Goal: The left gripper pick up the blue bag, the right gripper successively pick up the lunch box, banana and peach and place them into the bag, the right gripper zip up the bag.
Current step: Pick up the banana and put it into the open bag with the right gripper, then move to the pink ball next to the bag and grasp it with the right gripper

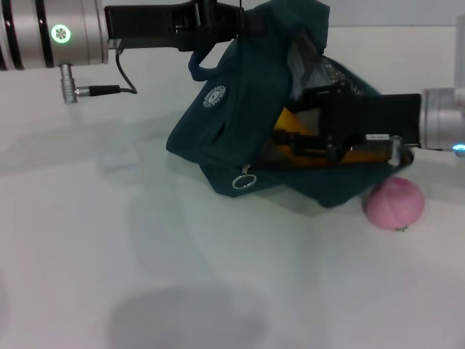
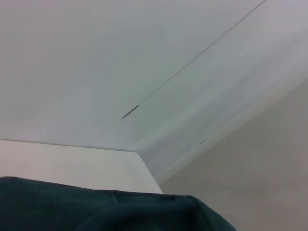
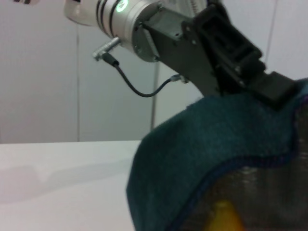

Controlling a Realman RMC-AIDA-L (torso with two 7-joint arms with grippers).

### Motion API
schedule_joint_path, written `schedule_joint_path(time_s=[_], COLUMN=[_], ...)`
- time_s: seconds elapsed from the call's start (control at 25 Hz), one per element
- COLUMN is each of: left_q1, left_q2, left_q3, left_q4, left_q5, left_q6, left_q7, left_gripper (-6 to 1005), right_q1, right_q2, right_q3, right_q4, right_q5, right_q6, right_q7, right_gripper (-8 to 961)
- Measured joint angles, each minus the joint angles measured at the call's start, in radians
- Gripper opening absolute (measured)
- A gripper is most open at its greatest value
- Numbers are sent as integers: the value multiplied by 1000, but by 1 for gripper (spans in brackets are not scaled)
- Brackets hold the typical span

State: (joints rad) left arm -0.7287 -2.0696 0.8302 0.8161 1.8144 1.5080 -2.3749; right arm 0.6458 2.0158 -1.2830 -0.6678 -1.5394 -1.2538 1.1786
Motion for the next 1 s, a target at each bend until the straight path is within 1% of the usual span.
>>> schedule_joint_path(time_s=[0.12, 0.24, 0.4, 0.56, 0.72, 0.76, 0.8, 0.96, 1.0], left_q1=[-7, -11, -18, -20, -14, -13, -10, -8, -6], left_q2=[1, 1, 2, 2, -1, -1, 0, 3, 3], left_q3=[4, 5, 6, 6, 5, 5, 3, 0, 1], left_q4=[3, 3, 5, 13, 18, 14, 5, -26, -29], left_q5=[0, 0, -9, -51, -59, -59, -57, -48, -46], left_q6=[0, 0, 10, 48, 48, 45, 41, 27, 22], left_q7=[-19, -35, -63, -90, -93, -91, -88, -60, -52], left_gripper=[66, 66, 66, 66, 66, 66, 66, 66, 66], right_q1=[-34, -52, -74, -94, -109, -118, -118, -164, -182], right_q2=[0, -1, -3, -5, -11, -14, -14, -18, -24], right_q3=[27, 63, 145, 224, 261, 280, 280, 380, 423], right_q4=[-28, -39, -45, -51, -55, -54, -54, -77, -87], right_q5=[6, 13, 14, 14, 14, 14, 14, 15, 15], right_q6=[-20, -77, -171, -261, -308, -345, -345, -451, -480], right_q7=[2, 2, 2, 3, 4, 4, 4, 11, 27], right_gripper=[603, 615, 621, 618, 614, 613, 613, 611, 611])
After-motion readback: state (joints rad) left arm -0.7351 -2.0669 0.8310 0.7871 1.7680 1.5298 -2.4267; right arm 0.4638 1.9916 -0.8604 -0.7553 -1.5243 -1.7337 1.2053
